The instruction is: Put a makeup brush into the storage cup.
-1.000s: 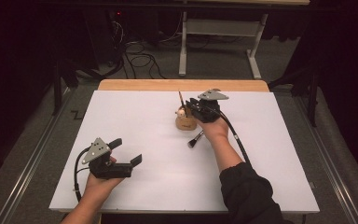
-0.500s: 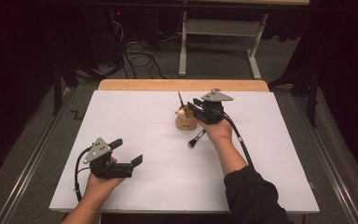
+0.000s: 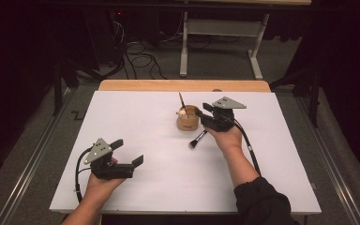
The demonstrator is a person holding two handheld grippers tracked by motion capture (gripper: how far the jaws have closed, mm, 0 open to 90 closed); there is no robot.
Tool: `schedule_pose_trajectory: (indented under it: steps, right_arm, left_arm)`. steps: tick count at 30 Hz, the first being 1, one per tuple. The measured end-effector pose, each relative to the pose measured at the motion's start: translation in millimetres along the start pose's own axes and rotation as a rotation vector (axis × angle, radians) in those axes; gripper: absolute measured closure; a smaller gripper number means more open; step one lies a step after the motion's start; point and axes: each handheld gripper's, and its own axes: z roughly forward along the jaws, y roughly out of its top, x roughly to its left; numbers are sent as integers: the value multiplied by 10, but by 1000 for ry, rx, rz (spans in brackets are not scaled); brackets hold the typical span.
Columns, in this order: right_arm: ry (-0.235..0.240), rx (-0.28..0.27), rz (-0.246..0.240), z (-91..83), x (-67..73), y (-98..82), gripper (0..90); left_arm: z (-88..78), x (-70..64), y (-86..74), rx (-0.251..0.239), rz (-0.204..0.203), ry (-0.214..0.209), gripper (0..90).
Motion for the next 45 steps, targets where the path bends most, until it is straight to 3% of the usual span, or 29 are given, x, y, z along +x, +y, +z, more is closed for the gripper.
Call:
schedule_pose_trajectory:
  steps: [13,20,35,45]
  right_arm:
    - [23,-18,-17,-261,90,-95,485]
    - [49,-18,-17,-420,141,-181,390]
    - [44,-55,-7,-872,172,-384,155]
    - [39,-84,-35,-1191,178,-500,97]
  left_arm:
    - [0,6,0,4,2,-3,1]
    - [5,8,-3,8,1,-6,2]
    - [21,15,-11,9,-6,-5,2]
    - [13,40,-19,-1,-14,-1,1]
